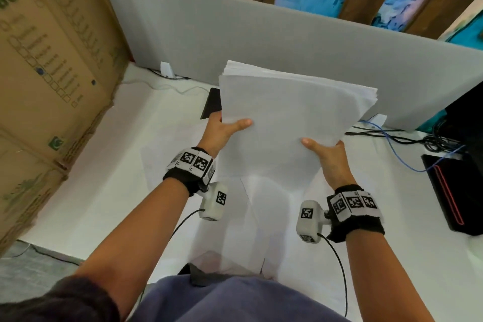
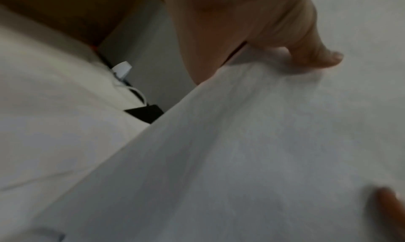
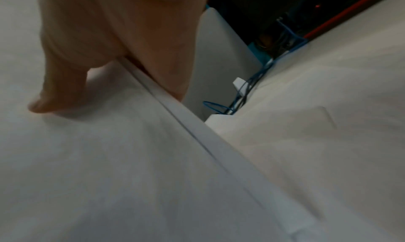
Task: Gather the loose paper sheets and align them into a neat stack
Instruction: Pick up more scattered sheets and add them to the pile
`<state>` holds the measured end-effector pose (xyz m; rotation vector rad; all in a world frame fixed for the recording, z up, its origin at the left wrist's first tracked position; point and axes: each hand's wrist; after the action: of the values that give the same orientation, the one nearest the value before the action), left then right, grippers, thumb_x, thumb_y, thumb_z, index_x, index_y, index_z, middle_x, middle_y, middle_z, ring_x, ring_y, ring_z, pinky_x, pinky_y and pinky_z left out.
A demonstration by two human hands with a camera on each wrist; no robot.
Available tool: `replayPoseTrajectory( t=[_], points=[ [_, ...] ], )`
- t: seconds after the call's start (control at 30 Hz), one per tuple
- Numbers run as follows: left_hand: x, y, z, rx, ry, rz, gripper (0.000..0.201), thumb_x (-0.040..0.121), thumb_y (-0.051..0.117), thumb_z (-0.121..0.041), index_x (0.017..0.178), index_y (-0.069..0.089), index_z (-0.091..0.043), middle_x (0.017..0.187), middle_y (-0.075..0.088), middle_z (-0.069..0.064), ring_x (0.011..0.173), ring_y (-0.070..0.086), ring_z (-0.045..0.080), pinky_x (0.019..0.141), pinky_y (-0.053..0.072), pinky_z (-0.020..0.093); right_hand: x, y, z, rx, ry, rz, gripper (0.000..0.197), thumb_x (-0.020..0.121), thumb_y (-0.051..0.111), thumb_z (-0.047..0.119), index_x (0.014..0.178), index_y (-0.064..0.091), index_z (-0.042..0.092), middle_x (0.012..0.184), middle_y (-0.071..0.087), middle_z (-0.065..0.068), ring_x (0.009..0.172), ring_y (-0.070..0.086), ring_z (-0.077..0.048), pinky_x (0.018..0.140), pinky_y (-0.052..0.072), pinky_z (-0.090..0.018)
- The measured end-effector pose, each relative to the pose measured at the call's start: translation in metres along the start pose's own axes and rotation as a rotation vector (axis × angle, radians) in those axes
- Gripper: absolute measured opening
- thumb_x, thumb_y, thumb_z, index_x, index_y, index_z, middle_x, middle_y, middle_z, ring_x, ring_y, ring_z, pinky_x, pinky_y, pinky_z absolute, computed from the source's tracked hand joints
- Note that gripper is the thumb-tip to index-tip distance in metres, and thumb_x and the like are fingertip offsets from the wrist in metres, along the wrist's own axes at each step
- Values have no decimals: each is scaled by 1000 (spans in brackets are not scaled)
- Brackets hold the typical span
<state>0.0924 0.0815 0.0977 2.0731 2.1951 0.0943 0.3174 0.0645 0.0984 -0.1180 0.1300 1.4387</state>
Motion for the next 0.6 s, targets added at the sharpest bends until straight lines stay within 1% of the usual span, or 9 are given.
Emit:
replayPoseTrajectory(
  t=[0.07,0.1,0.17,0.23,0.33,0.4,0.47,0.53,0.6],
  points=[
    [-1,5,3,-7,-7,-34,33,77,68,5,88,60,-24,77,70,-17,74,64,-9,70,50,11,0,-1,-11,-35,38,26,42,77,71,6,115,58,17,112,66,-4,109,61,-24,95,48,-37],
    [-1,7,5,-4,-10,-48,34,76,69,5,88,59,-26,82,68,-17,72,63,-11,71,49,10,0,-1,-15,-51,47,9,46,78,71,8,120,55,14,114,64,-5,109,60,-23,95,47,-37],
    [0,7,6,24,-20,-18,30,78,69,3,92,60,-22,94,65,-5,73,63,-12,76,50,10,1,-2,-16,-72,18,-54,46,79,72,12,121,54,9,109,65,-2,104,61,-21,92,49,-33],
    [1,-3,11,64,-44,36,30,80,67,1,108,61,-9,106,63,7,84,64,0,86,51,19,0,-8,-7,-97,-30,-102,40,81,70,12,118,57,8,97,65,6,89,64,-8,81,51,-22],
    [-5,-43,36,285,-137,-86,39,82,68,-8,119,56,-5,112,59,13,106,56,23,96,41,27,-1,-24,7,-135,-84,-158,34,83,67,11,116,58,7,91,62,7,67,62,9,67,49,-13],
    [-18,-75,62,598,-294,-200,51,82,69,-20,128,49,-10,131,49,13,124,44,28,101,34,31,-4,-32,13,-159,-118,-184,36,85,65,9,119,56,3,100,60,-1,68,61,6,64,47,-11],
    [-34,-100,78,894,-504,-301,67,82,68,-32,139,35,-18,145,31,13,134,28,34,107,28,43,-6,-37,16,-186,-115,-195,40,86,63,8,123,53,0,107,55,-5,85,58,-11,73,45,-18],
    [-47,-112,82,987,-646,-411,77,81,68,-34,143,24,-19,151,18,14,138,17,36,110,21,48,-8,-38,14,-201,-92,-197,41,86,63,8,124,52,-1,109,54,-6,97,52,-17,82,39,-22],
    [-54,-117,83,958,-737,-485,83,81,69,-31,144,18,-18,152,12,16,138,16,36,110,20,48,-10,-35,12,-214,-60,-189,41,86,63,8,124,53,-1,109,55,-7,98,51,-18,85,38,-24]
  ],
)
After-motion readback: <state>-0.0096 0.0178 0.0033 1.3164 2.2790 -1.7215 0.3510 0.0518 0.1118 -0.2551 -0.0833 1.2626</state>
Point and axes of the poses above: each hand's wrist, its own x-axis towards the middle knuckle, its own y-axis out of the palm, z = x × y
